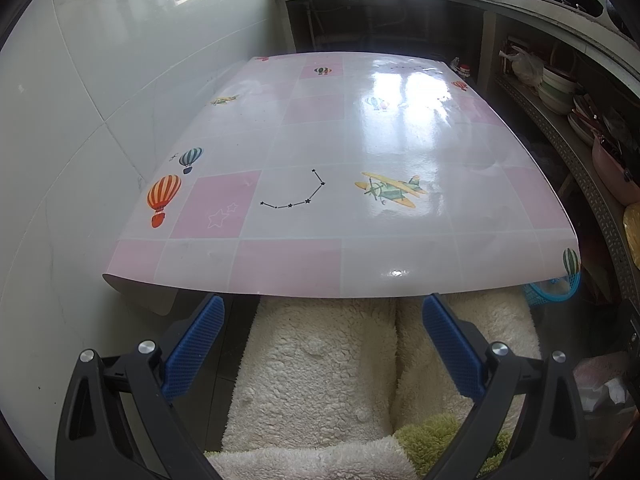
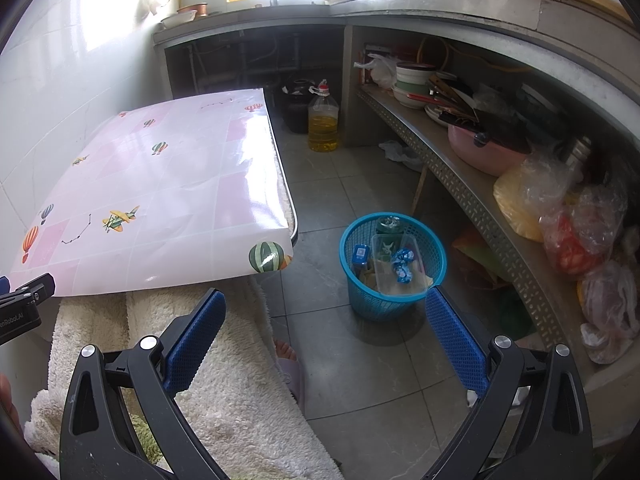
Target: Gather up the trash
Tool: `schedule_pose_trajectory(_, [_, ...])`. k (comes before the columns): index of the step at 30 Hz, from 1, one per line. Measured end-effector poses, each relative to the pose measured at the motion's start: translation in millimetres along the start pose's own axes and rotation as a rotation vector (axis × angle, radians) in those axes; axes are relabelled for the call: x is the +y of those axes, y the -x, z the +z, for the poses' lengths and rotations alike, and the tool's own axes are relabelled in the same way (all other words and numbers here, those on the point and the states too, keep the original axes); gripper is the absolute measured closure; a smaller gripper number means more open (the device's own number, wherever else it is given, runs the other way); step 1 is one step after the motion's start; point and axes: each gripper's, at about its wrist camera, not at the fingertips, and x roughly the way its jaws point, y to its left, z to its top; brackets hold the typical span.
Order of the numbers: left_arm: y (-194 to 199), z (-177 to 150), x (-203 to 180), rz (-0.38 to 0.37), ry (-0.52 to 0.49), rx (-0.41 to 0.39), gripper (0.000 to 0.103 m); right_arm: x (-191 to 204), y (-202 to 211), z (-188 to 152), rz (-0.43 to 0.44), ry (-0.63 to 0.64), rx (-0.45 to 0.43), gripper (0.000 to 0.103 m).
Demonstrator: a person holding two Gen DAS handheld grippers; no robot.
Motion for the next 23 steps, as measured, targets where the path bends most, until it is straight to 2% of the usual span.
schedule_pose_trajectory(23, [1.6, 0.6, -0.7, -0.003, 0.001, -0.003, 0.006, -0.2, 0.0, 0.8, -0.001, 0.001, -0.003, 0.007])
